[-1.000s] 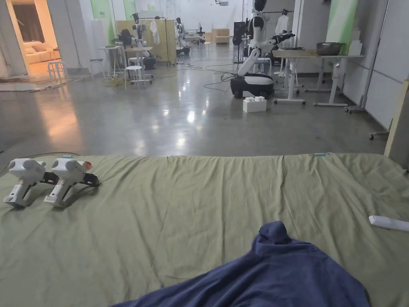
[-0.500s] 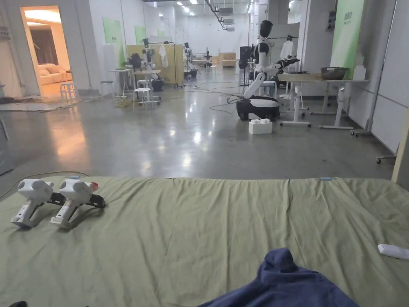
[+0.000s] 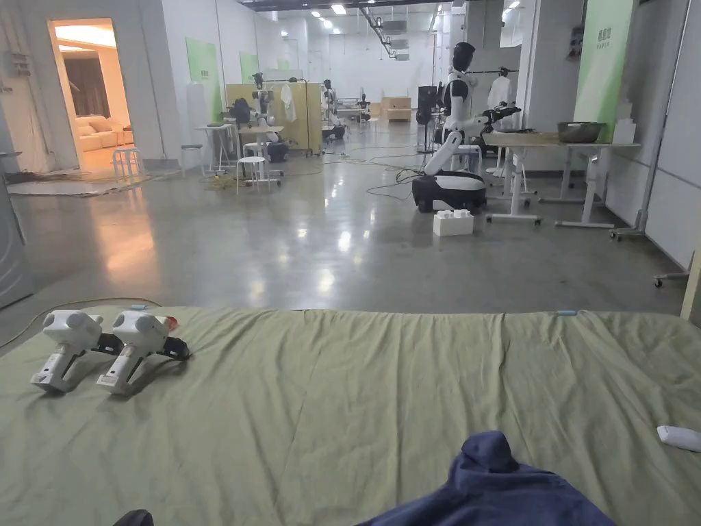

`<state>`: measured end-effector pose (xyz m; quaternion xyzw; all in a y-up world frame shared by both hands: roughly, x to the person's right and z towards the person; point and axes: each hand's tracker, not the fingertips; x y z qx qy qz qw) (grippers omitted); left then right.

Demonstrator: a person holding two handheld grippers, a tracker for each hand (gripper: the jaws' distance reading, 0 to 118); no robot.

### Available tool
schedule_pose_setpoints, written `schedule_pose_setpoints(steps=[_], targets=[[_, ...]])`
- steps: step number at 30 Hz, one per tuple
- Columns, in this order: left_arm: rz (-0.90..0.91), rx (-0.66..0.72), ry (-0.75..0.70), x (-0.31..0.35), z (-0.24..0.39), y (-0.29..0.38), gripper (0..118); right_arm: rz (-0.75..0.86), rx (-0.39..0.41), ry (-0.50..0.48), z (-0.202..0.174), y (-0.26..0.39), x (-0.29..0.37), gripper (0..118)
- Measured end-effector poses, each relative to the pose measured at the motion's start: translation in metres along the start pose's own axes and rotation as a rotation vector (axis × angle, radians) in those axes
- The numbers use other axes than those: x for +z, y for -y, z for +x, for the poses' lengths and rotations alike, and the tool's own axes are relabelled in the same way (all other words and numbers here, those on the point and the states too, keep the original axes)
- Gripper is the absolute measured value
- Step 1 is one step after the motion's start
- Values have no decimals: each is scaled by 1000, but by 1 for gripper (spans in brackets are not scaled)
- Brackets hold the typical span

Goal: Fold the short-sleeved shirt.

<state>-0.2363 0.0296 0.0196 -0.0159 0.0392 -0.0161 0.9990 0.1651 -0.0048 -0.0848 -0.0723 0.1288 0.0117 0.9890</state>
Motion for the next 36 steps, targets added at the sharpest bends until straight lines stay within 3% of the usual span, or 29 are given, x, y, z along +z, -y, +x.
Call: schedule_pose_setpoints(steps=[6, 9, 12, 13, 14, 15, 16, 21, 24, 28, 31, 32, 34, 35, 36], targets=[[-68, 70, 0, -16, -10, 4, 0, -9, 2, -4, 1, 3, -3, 0], [-284, 155, 39, -50, -27, 15, 0, -25, -3, -6, 3, 9, -7, 0], [-390, 370, 93, -94, -56, 53, 7, -52, -39, -26, 7, 20, -12, 0], [-458, 425, 75, -115, -68, 68, 19, -68, -46, -29, 8, 23, -13, 0], [-555, 400, 24, -136, -74, 81, 42, -78, -49, -33, 11, 26, -14, 0], [-592, 339, -8, -150, -75, 92, 73, -85, -52, -39, 13, 30, -14, 0], [-630, 307, -15, -166, -79, 106, 82, -95, -54, -44, 15, 34, -13, 0], [-758, 567, -116, -238, -111, 172, 74, -172, -80, -14, 28, 53, -15, 0], [-785, 520, -215, -267, -112, 201, 65, -214, -103, 2, 37, 62, -18, 0], [-838, 500, -196, -293, -97, 224, 63, -262, -119, 29, 50, 76, -20, 0], [-912, 430, -266, -305, -88, 243, 56, -286, -141, 41, 53, 81, -23, 0], [-889, 398, -267, -304, -83, 240, 49, -289, -146, 42, 53, 82, -23, 0], [-895, 348, -259, -305, -75, 239, 16, -294, -152, 47, 54, 85, -24, 0], [-906, 341, -235, -307, -71, 239, 5, -298, -160, 44, 55, 89, -23, 0], [-923, 354, -214, -310, -69, 241, 3, -305, -170, 38, 57, 91, -26, 0]])
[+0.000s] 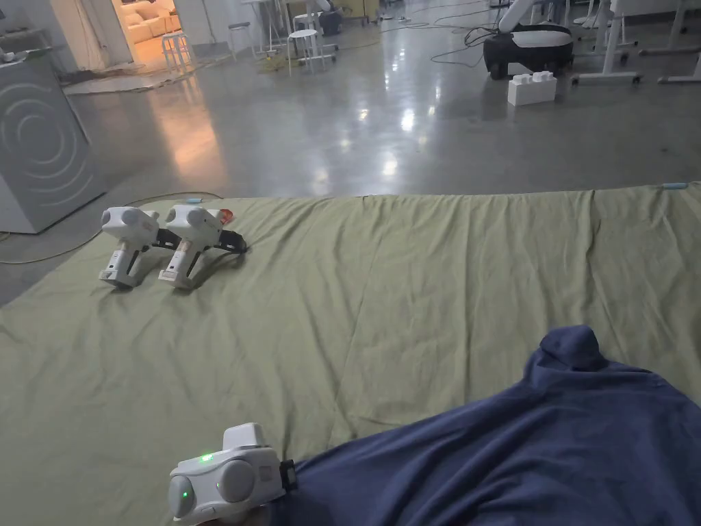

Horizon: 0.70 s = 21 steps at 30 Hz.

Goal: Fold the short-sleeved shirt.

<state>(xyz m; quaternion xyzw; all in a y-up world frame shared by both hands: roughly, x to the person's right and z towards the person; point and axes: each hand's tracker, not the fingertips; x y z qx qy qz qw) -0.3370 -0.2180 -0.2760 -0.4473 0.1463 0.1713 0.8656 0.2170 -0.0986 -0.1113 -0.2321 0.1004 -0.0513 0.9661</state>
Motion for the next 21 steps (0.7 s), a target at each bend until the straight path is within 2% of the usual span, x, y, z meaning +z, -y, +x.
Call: schedule_pose_setpoints(steps=[3, 5, 6, 8, 10, 11, 12, 15, 16, 19, 21], targets=[[-33, -13, -57, -9, 5, -3, 2, -19, -14, -10, 2, -4, -13, 0], [-48, -36, -62, -11, 6, -5, 2, -20, 4, -30, 4, -18, -28, 0], [-53, -44, -61, -11, 6, -6, 2, -19, 25, -39, 5, -27, -37, 0], [-57, -48, -57, -10, 4, -6, 2, -53, 117, -49, 5, -56, -67, 3], [-51, -39, -48, -10, 0, -4, 2, -48, 173, -59, 10, -81, -106, 45], [-44, -32, -43, -10, -1, -2, 2, -118, 188, -85, 15, -99, -133, 63], [-33, -30, -39, -10, -2, -1, 2, -160, 191, -109, 19, -111, -156, 67], [5, -57, -31, -8, -1, 8, 2, -292, 218, -104, 35, -140, -245, 67], [8, -60, -27, -7, -2, 8, 2, -367, 217, -104, 41, -145, -276, 67], [1, -16, 13, -6, -10, 5, 2, -483, 73, -103, 64, -145, -355, 68], [-6, 6, 32, -6, -17, 1, 2, -536, 20, -73, 74, -140, -397, 68]])
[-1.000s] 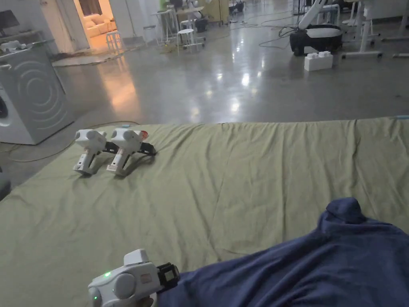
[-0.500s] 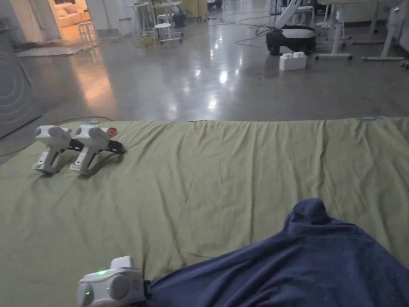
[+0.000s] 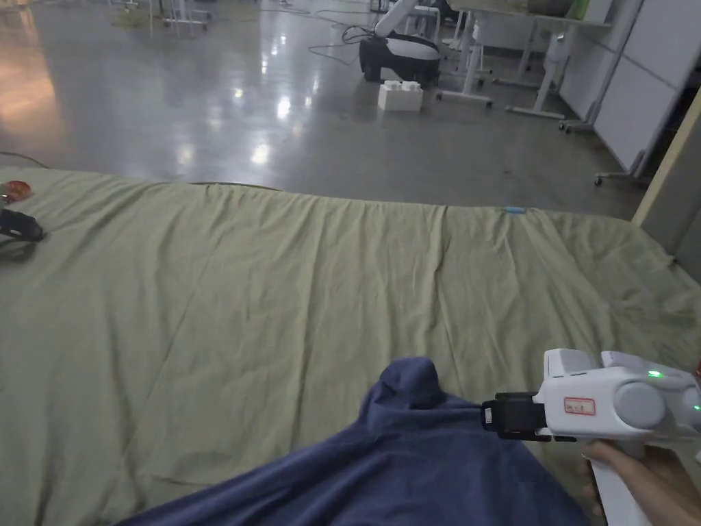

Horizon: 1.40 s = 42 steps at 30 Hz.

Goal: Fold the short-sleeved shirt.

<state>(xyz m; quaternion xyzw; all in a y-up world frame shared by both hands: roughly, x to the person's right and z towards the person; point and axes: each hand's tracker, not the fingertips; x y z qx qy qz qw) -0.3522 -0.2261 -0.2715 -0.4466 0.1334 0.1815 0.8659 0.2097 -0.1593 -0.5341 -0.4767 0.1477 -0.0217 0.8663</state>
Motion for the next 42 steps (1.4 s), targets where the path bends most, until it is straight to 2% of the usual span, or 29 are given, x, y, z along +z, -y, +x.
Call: schedule_pose_setpoints(steps=[1, 2, 5, 7, 8, 10, 12, 15, 18, 21, 24, 28, 31, 35, 38, 42], targets=[[-3, 5, 7, 0, -2, -1, 2, -16, -13, 16, 4, -6, -17, 68], [-3, -2, 8, 0, -3, -1, 2, -35, 7, 32, 6, -10, -33, 68], [-5, -28, 11, 0, -2, -1, 2, -104, 114, 124, 4, -16, -71, 68], [-7, -33, 9, 0, -1, -1, 2, -138, 171, 132, -1, -12, -84, 67], [-8, -34, 7, 0, -1, -1, 2, -119, 160, 129, -3, -10, -82, 64], [-4, -39, 3, 1, 0, 0, 2, -83, 166, 115, -7, -4, -70, 41], [6, -50, -5, 1, 1, 4, 2, -72, 174, 115, -10, 1, -64, 2], [11, -51, -12, 3, 2, 4, 2, -68, 167, 121, -19, 8, -58, 2], [3, -29, 25, 11, -5, -2, 2, -13, 50, 85, -22, 14, -31, 1], [78, -95, 65, 48, 0, -7, 1, 132, 80, 73, -33, 21, 32, 1], [192, -77, 172, 103, 4, -19, 0, 272, 81, 17, -41, 24, 112, 1], [382, -129, 225, 196, 20, -49, 0, 446, 145, 43, -55, 29, 216, 1], [481, -118, 309, 258, 24, -76, 0, 567, 129, 58, -57, 33, 281, 1], [633, -169, 311, 333, 37, -107, 0, 718, 105, 75, -61, 39, 362, 1], [703, -185, 371, 377, 48, -125, 0, 814, 99, 94, -68, 38, 410, 1], [794, -228, 360, 422, 67, -146, 0, 886, 99, 127, -77, 24, 454, 1]])
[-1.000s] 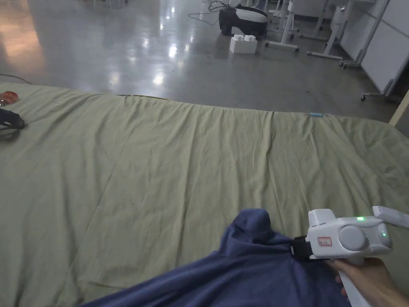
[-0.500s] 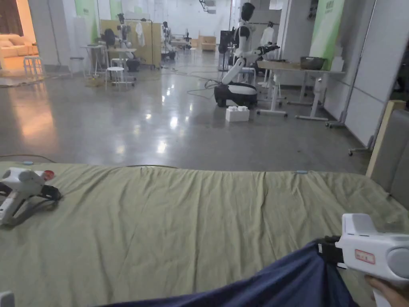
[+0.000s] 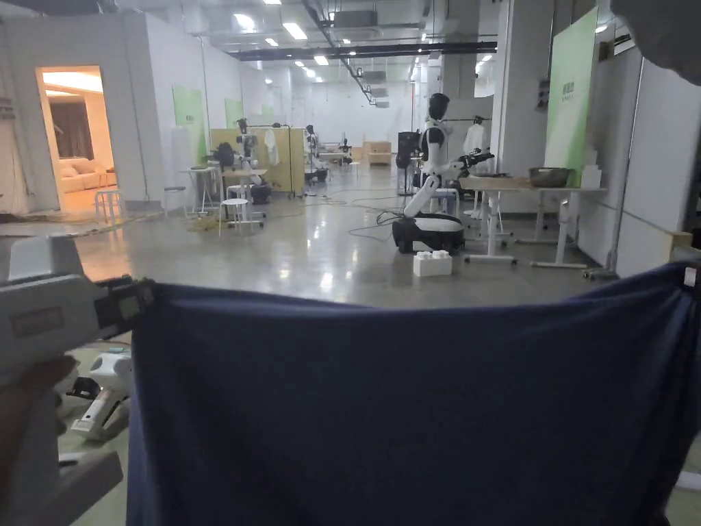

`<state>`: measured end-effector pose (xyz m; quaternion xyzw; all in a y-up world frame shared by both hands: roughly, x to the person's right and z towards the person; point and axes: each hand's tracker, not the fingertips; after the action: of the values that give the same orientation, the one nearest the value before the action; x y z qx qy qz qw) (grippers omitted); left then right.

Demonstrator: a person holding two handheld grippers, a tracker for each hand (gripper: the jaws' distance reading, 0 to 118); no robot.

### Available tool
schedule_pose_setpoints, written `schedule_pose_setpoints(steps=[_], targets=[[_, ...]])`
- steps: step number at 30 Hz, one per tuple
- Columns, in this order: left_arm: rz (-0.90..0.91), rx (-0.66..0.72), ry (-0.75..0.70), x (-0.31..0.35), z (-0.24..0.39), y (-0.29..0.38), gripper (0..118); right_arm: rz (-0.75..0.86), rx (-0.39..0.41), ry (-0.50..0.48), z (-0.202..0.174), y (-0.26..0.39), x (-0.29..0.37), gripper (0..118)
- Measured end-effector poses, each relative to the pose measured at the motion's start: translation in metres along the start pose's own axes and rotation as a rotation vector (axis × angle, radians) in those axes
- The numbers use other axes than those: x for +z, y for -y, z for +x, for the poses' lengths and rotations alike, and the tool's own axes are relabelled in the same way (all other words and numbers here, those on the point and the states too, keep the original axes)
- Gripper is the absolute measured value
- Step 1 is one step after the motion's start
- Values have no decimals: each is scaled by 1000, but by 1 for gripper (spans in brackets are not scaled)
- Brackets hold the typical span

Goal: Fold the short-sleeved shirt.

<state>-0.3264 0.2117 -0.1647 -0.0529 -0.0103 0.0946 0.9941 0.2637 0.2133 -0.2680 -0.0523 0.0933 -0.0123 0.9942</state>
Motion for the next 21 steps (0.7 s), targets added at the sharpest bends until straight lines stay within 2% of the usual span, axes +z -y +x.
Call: schedule_pose_setpoints(steps=[5, 11, 21], targets=[[63, -69, -7, -4, 19, -45, 0, 64, -35, 45, -2, -46, 2, 1], [92, -92, -31, -25, 20, -64, 0, 82, -41, 81, -4, -71, -18, 1], [95, -109, -74, -75, 17, -89, 0, 99, 6, 131, -11, -104, -63, 1]])
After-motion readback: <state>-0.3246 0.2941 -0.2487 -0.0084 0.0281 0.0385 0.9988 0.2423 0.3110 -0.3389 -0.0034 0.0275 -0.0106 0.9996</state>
